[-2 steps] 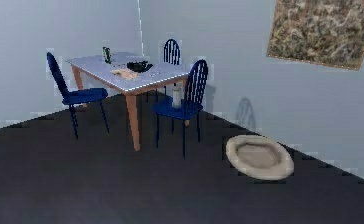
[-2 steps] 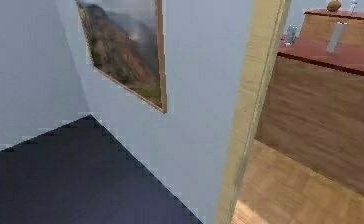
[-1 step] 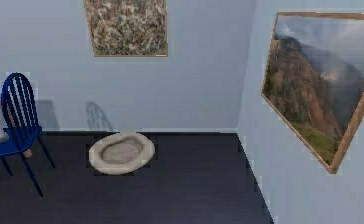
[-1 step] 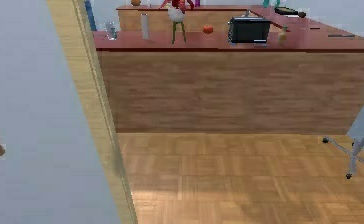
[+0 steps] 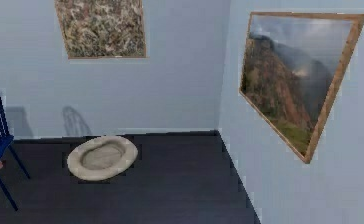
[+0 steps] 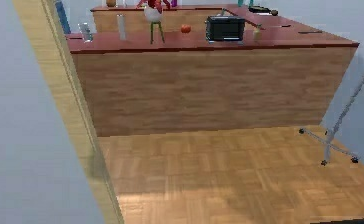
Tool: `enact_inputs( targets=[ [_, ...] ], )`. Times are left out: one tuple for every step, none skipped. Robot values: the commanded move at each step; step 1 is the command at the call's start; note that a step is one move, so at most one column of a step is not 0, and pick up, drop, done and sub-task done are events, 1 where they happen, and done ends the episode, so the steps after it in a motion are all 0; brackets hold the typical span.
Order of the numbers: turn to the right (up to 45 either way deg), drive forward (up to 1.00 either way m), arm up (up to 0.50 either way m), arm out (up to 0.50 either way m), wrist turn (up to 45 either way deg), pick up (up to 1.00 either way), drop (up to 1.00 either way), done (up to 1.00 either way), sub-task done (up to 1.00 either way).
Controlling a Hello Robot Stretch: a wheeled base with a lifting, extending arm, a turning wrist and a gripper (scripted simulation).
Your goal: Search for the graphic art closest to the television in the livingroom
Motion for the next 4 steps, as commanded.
enact_inputs(
  targets=[
    [0.0, 1.00, 0.00, 0.00, 0.0, 0.00, 0.00, 0.00, 0.00],
    [15.0, 0.00, 0.00, 0.00, 0.0, 0.00, 0.00, 0.00, 0.00],
    [0.0, 0.15, 0.00, 0.00, 0.0, 0.00, 0.00, 0.00, 0.00],
    [-45.0, 0.00, 0.00, 0.00, 0.0, 0.00, 0.00, 0.00, 0.00]
  ],
)
